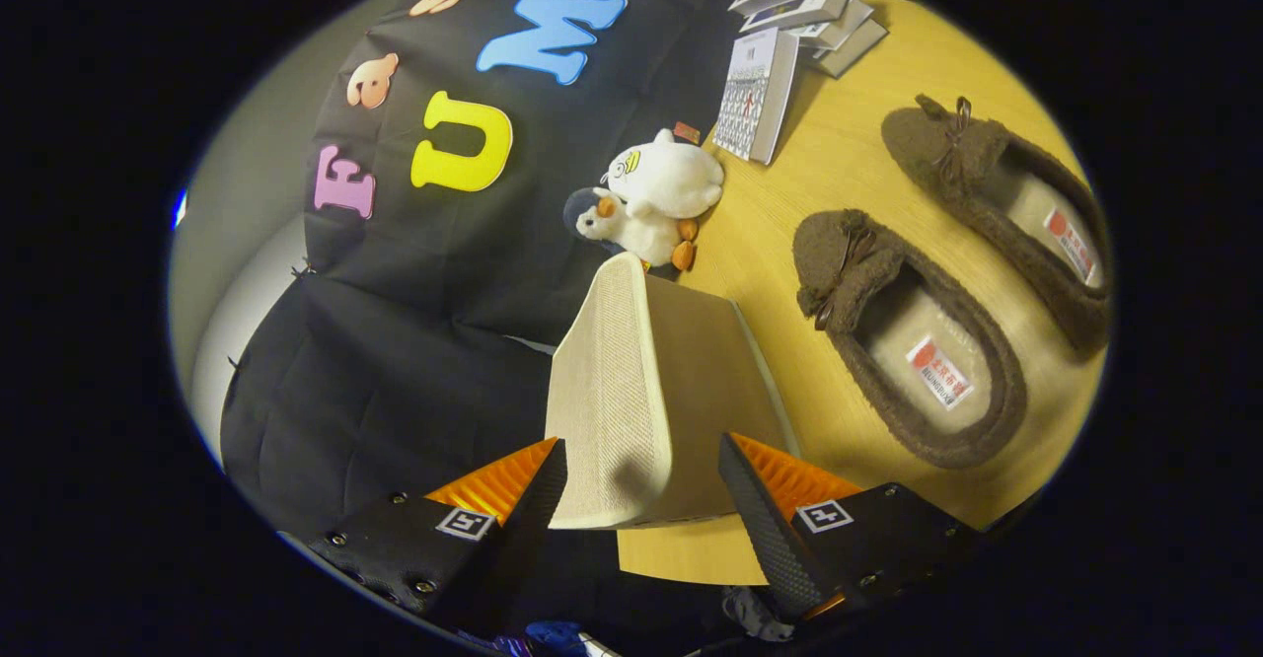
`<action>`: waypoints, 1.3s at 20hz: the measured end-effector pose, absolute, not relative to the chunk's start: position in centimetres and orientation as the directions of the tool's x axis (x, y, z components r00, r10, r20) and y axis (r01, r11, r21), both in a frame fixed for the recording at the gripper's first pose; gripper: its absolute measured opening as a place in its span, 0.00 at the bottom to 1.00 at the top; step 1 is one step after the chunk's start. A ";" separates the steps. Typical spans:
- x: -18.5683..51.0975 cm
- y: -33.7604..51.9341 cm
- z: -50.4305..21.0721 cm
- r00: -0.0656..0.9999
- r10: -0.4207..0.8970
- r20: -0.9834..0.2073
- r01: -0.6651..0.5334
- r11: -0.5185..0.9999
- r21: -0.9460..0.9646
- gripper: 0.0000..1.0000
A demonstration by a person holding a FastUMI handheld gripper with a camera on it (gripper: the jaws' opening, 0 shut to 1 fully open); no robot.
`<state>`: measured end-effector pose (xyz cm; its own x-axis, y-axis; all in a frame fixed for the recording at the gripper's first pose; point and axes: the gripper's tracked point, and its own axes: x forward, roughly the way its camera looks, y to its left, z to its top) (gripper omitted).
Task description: Open the storage box then place both shoes into the box .Put the left shoe in first, then the right shoe, with the right side of both shoes facing outward in a uniform manner.
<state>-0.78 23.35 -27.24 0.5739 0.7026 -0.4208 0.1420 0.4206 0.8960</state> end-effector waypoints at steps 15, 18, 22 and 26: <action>-1.0 25.4 -27.8 0.510 0.751 -0.421 0.129 0.417 0.900 0.44; -1.0 25.4 -27.8 0.502 0.755 -0.421 0.110 0.427 0.898 0.44; -0.2 24.6 -27.0 0.556 0.722 -0.411 0.142 0.405 0.903 0.44; 0.0 25.0 -26.9 0.537 0.741 -0.404 0.131 0.400 0.907 0.08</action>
<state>-0.03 25.00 -26.93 0.5367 0.7406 -0.4044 0.1312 0.4002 0.9070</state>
